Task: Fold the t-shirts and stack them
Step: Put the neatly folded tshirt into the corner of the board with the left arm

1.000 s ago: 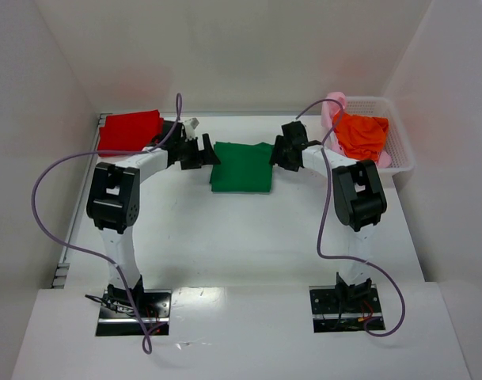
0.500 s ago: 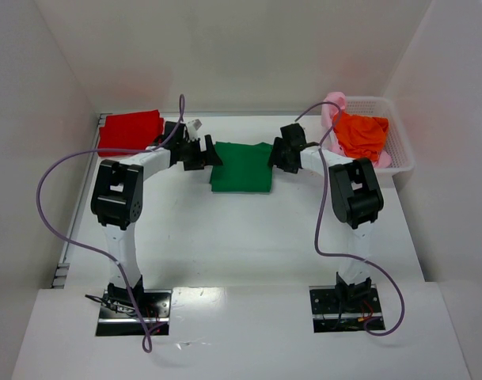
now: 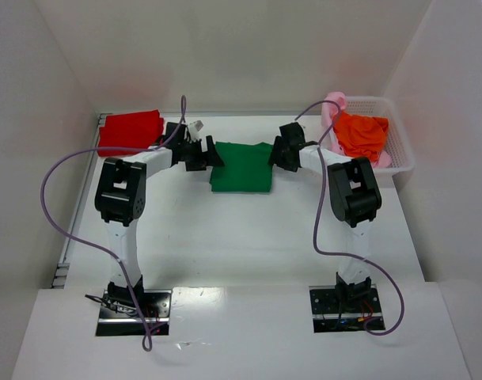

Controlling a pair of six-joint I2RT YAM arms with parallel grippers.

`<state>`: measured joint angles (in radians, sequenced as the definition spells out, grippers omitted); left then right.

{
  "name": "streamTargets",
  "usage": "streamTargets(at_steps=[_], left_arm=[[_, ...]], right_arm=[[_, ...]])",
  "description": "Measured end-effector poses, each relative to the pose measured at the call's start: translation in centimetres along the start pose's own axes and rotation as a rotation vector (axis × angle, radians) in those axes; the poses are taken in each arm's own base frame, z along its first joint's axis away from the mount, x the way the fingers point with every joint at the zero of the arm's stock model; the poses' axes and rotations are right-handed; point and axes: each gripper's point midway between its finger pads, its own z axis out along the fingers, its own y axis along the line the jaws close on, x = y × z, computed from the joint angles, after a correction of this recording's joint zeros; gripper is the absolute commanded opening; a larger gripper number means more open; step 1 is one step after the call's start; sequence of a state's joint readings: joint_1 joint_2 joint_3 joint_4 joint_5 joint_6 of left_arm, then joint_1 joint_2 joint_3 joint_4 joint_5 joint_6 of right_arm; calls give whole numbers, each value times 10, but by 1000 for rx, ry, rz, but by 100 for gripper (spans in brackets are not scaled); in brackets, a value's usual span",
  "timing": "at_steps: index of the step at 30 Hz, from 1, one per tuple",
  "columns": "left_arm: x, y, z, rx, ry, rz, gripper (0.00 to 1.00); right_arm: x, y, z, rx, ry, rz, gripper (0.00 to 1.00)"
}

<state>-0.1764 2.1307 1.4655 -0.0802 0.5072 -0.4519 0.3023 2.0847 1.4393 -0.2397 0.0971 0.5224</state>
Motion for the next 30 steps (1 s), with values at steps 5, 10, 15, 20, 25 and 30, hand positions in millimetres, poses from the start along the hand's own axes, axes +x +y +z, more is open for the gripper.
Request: streamTargets(at_steps=[5, 10, 15, 20, 25, 30], left_arm=[[-2, -2, 3, 15, 3, 0, 100], [-1, -4, 5, -6, 6, 10, 100], [3, -14, 13, 2, 15, 27, 100], [4, -17, 15, 3, 16, 25, 100], [3, -18, 16, 0, 9, 2, 100], [2, -19, 17, -1, 4, -44, 100]], right_arm=[[0, 2, 1, -8, 3, 1, 65], [1, 11, 1, -54, 16, 1, 65], [-3, 24, 9, -102, 25, 2, 65], [-7, 30, 12, -121, 26, 1, 65], [-7, 35, 13, -148, 34, 1, 65], [-10, 44, 17, -183, 35, 2, 65]])
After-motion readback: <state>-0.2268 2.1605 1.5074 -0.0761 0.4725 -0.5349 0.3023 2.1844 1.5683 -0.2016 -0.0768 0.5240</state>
